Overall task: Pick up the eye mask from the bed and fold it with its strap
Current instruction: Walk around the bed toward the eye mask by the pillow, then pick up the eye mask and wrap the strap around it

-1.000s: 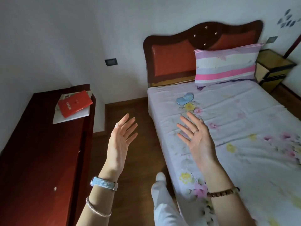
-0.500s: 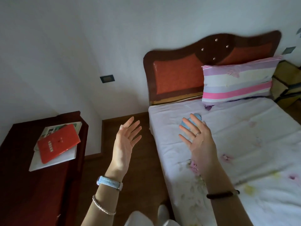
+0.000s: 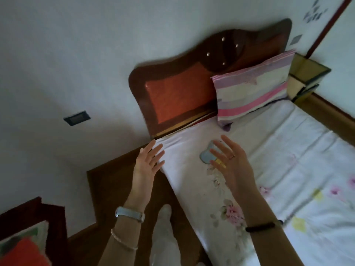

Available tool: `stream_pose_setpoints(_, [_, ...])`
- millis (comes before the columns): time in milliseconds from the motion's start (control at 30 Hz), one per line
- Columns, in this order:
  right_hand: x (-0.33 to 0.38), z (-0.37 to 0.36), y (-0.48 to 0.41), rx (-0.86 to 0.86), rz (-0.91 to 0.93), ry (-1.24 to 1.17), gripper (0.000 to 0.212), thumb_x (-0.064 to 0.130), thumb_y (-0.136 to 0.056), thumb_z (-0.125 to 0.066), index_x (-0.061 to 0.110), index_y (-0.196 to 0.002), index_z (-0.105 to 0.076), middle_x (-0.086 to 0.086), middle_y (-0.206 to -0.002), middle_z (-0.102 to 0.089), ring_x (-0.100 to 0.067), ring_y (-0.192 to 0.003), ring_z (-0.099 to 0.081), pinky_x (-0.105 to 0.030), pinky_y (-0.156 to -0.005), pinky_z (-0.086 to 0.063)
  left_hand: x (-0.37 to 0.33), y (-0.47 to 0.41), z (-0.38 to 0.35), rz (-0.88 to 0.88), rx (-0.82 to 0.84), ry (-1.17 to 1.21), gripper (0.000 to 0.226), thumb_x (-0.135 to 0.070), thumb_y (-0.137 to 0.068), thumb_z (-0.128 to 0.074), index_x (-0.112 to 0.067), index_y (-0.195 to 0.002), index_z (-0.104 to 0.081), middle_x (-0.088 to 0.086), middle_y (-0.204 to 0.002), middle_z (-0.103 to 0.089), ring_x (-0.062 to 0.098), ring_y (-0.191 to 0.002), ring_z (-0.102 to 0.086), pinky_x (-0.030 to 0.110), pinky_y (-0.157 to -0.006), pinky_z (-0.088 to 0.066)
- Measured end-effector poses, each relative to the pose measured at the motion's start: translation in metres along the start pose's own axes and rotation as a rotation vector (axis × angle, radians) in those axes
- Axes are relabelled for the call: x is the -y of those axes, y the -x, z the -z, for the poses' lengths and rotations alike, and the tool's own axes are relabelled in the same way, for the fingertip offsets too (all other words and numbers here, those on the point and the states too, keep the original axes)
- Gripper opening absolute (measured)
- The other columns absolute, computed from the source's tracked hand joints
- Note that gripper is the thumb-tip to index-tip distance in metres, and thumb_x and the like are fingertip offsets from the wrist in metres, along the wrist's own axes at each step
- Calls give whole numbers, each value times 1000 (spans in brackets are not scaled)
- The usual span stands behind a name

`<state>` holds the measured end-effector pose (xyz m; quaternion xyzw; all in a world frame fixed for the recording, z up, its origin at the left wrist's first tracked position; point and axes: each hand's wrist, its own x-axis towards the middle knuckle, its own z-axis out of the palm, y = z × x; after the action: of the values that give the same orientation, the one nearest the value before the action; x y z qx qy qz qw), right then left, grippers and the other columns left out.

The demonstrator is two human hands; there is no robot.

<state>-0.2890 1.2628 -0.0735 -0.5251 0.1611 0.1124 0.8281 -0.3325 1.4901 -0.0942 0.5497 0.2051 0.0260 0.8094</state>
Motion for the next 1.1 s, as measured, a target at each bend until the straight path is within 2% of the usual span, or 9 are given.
stream_pose_setpoints(133, [6, -23, -41, -148, 42, -27, 36, 33, -107, -30, 27, -117, -64, -6, -131, -64, -28, -118, -62, -42, -95, -51, -11, -81, -8, 74, 103, -30, 48, -47, -103, -23, -26, -134, -54, 0, -131, -65, 22, -126, -58, 44, -109, -41])
stream_pose_setpoints(233, [9, -34, -70, -234, 33, -48, 40, 34, -107, -30, 21, -129, -60, -9, -134, -63, -30, -122, -60, -47, -105, -47, -18, -133, -22, 138, 177, -83, 46, -42, -106, -21, -26, -129, -57, 4, -132, -64, 22, -123, -60, 46, -108, -42])
stream_pose_setpoints(433, [0, -32, -120, -388, 26, -73, 39, 37, -105, -37, 22, -132, -61, -4, -130, -68, -23, -117, -66, -33, -88, -57, 1, -211, -52, 224, 343, -251, 38, -34, -107, -25, -26, -129, -55, 5, -132, -62, 20, -121, -59, 37, -102, -45])
stream_pose_setpoints(500, [-6, -19, -136, -442, 14, -45, 35, 38, -104, -40, 28, -125, -66, 0, -126, -71, -20, -113, -68, -31, -83, -57, 22, -233, -60, 237, 389, -345, 37, -35, -106, -31, -24, -133, -53, 3, -131, -62, 19, -120, -59, 33, -96, -47])
stream_pose_setpoints(600, [-22, 6, -162, -525, -9, 11, 30, 38, -101, -44, 35, -116, -70, 3, -121, -73, -17, -110, -70, -31, -85, -53, 64, -265, -68, 284, 436, -497, 34, -37, -103, -41, -27, -133, -53, -2, -129, -61, 19, -122, -58, 35, -98, -46])
stream_pose_setpoints(800, [-74, 70, -224, -613, -77, 77, 32, 43, -100, -45, 35, -124, -65, 3, -127, -70, -20, -116, -66, -36, -92, -50, 157, -318, -78, 376, 440, -580, 26, -34, -102, -45, -34, -126, -54, -8, -125, -61, 8, -115, -58, 23, -83, -47])
stream_pose_setpoints(900, [-106, 102, -259, -626, -106, 93, 33, 42, -100, -45, 34, -125, -64, 4, -126, -69, -19, -118, -65, -38, -97, -51, 206, -342, -81, 390, 429, -623, 28, -33, -101, -47, -30, -127, -56, -7, -123, -62, 7, -109, -60, 24, -84, -49])
stream_pose_setpoints(1033, [-147, 136, -304, -615, -123, 132, 30, 40, -101, -45, 33, -124, -63, 3, -125, -68, -20, -116, -65, -36, -93, -51, 269, -371, -80, 391, 416, -688, 21, -24, -99, -53, -30, -117, -59, -2, -119, -63, 10, -102, -60, 25, -83, -51])
stream_pose_setpoints(1100, [-167, 152, -325, -604, -113, 155, 27, 36, -101, -49, 33, -124, -62, 2, -125, -68, -20, -115, -65, -33, -91, -51, 298, -382, -76, 373, 425, -739, 24, -20, -97, -57, -26, -120, -61, 3, -121, -63, 13, -103, -59, 32, -90, -52])
